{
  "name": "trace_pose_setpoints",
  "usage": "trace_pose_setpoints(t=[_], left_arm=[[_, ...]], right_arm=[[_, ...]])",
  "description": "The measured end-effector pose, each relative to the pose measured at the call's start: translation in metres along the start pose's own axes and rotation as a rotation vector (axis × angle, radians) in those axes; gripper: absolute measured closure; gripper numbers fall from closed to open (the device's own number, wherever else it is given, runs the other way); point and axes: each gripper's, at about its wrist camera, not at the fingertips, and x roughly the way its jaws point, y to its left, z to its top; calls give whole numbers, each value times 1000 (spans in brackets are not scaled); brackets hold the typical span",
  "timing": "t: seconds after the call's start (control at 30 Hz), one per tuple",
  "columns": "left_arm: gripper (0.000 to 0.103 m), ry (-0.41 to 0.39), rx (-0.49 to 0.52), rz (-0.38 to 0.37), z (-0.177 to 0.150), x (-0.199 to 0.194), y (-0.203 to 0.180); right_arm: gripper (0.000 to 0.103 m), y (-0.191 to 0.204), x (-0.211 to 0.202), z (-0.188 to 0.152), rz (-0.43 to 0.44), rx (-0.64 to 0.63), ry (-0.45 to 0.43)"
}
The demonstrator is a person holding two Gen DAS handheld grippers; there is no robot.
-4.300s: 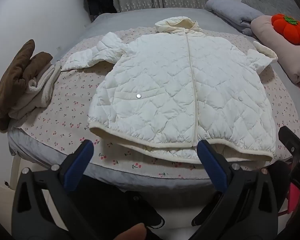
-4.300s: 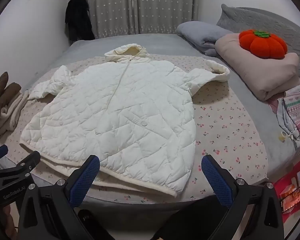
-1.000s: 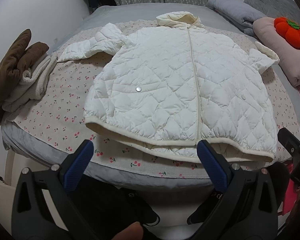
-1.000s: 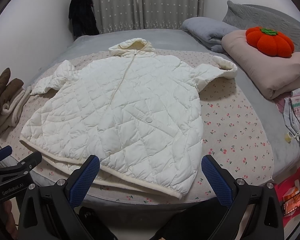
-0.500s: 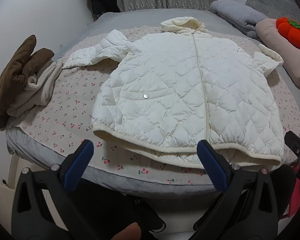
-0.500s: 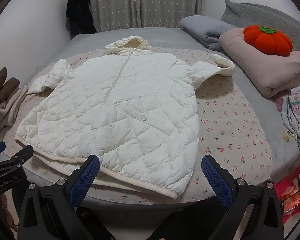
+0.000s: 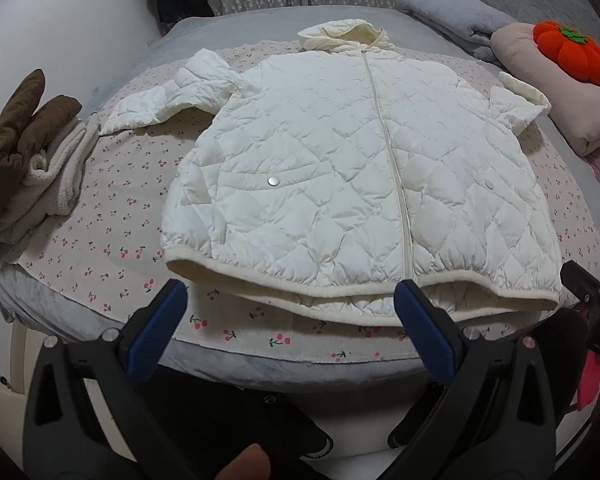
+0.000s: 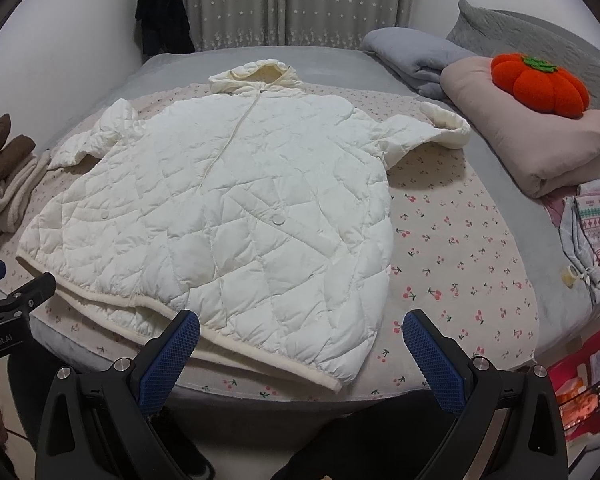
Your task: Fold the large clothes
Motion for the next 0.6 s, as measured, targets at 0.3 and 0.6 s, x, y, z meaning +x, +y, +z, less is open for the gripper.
trace_pose_setpoints(t=[0.3, 0.6], left_arm=[[0, 48, -81, -18, -12, 24, 59], [0, 34, -64, -34, -28, 41, 87]], right_arm=[[0, -26, 20, -29, 45, 23, 100], [0, -31, 44, -42, 7, -12, 124]])
